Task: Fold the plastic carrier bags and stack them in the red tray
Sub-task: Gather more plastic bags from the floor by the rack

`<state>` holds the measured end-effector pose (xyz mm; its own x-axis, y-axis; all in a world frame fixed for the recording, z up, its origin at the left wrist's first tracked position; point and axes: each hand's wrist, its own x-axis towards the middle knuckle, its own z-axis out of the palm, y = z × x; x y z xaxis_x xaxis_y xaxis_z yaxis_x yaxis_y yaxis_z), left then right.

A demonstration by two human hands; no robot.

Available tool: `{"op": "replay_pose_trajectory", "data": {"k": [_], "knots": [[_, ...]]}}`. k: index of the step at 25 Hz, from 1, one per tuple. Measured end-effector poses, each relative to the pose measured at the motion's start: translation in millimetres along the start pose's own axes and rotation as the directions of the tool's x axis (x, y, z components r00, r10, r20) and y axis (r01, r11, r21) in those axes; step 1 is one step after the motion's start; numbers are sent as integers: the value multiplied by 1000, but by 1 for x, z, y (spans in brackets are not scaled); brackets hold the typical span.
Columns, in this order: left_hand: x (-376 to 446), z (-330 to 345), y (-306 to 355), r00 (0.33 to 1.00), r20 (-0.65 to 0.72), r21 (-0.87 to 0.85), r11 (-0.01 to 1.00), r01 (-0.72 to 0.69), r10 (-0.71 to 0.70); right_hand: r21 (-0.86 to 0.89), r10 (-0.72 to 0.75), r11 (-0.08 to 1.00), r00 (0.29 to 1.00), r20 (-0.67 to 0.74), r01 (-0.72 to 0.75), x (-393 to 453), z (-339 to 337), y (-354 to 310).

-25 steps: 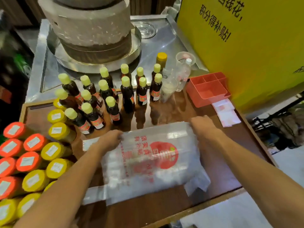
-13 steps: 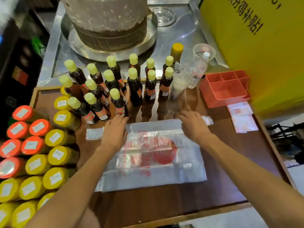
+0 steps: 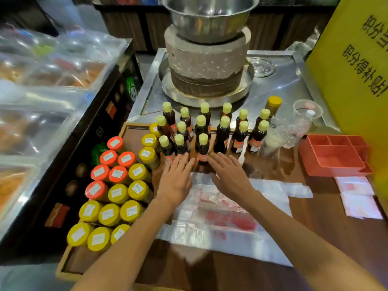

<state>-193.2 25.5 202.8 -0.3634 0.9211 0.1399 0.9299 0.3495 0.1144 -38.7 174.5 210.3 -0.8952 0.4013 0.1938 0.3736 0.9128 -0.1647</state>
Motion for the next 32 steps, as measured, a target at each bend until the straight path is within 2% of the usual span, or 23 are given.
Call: {"op": "replay_pose_trajectory", "data": {"k": [3,5,7,11,14,18,20,23,27,32], "knots": [[-32,-26,-36,995,17,65,993,101,-102,52,-86,995,996,-19,86,29,-4,-63],[-59,-47,-67,989,-31,96,984,150,-147,54,-158,986,986,-44,160,49,-6,-109],[-90,-65,-101,977,-93,124,971,204,-194,83,-227,970,974,-3,227,66,-6,-155],[-160,-92,-168,937,-129,169,924,343,-324,74,-367,927,930,-8,367,90,-8,-254],[-233,-112,-215,883,-188,178,870,461,-430,23,-493,870,870,-6,493,99,-3,-344],[-346,-135,-276,789,-235,182,772,609,-568,45,-627,778,778,22,626,101,16,-470],[-396,-142,-298,714,-254,161,699,697,-653,87,-692,722,721,45,687,100,29,-523],[-486,-153,-321,572,-238,132,558,820,-785,129,-796,605,597,98,785,83,41,-618],[-592,-164,-331,314,-273,64,308,949,-910,247,-915,401,401,53,882,54,57,-730],[-715,-166,-314,17,-245,47,6,999,-969,350,-990,138,122,69,927,-1,88,-853]]}}
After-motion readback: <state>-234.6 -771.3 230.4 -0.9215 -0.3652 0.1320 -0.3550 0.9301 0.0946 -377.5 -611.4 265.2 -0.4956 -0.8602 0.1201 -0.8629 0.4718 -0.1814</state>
